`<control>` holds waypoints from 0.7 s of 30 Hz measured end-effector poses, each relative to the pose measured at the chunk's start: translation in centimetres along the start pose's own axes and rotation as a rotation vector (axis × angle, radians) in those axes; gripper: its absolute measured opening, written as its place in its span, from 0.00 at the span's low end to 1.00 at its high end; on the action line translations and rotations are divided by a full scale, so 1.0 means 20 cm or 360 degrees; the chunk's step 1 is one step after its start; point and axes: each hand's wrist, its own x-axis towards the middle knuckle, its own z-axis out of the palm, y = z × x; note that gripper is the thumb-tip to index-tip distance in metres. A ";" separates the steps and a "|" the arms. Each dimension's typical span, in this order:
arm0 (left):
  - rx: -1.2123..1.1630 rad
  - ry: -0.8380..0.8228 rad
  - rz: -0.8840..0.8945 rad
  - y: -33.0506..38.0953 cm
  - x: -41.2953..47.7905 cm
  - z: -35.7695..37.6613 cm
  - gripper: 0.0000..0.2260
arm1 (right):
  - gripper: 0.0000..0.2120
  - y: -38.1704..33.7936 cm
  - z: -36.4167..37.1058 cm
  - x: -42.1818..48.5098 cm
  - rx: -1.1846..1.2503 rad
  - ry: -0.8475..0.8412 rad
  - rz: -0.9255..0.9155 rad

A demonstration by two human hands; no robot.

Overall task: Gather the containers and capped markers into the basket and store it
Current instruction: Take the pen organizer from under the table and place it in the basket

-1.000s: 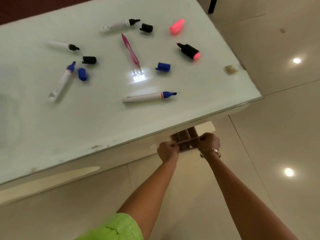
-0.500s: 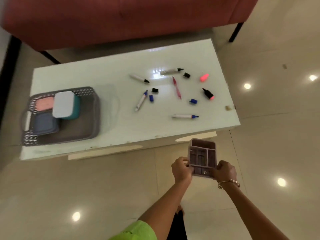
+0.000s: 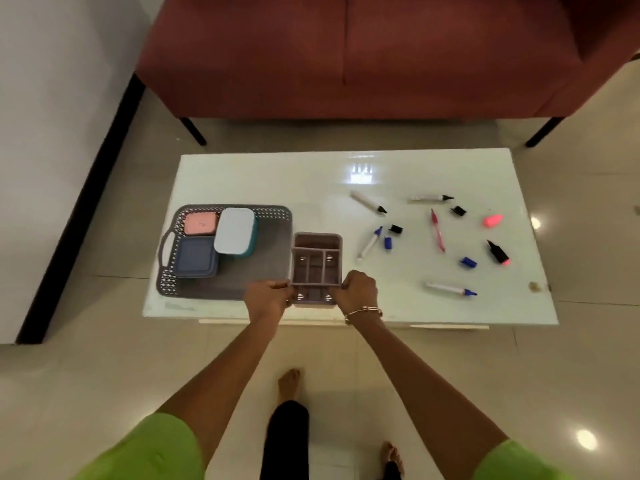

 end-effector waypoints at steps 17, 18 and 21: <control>0.0207 -0.0090 -0.0109 -0.03 0.64 -0.37 0.09 | 0.09 -0.40 0.65 0.21 -0.0131 0.0101 0.0211; 0.0207 -0.0068 -0.0115 -0.04 0.66 -0.36 0.09 | 0.08 -0.40 0.66 0.22 -0.0149 0.0100 0.0190; 0.0180 -0.0009 -0.0111 -0.07 0.70 -0.35 0.08 | 0.09 -0.41 0.70 0.27 -0.0235 0.0037 0.0122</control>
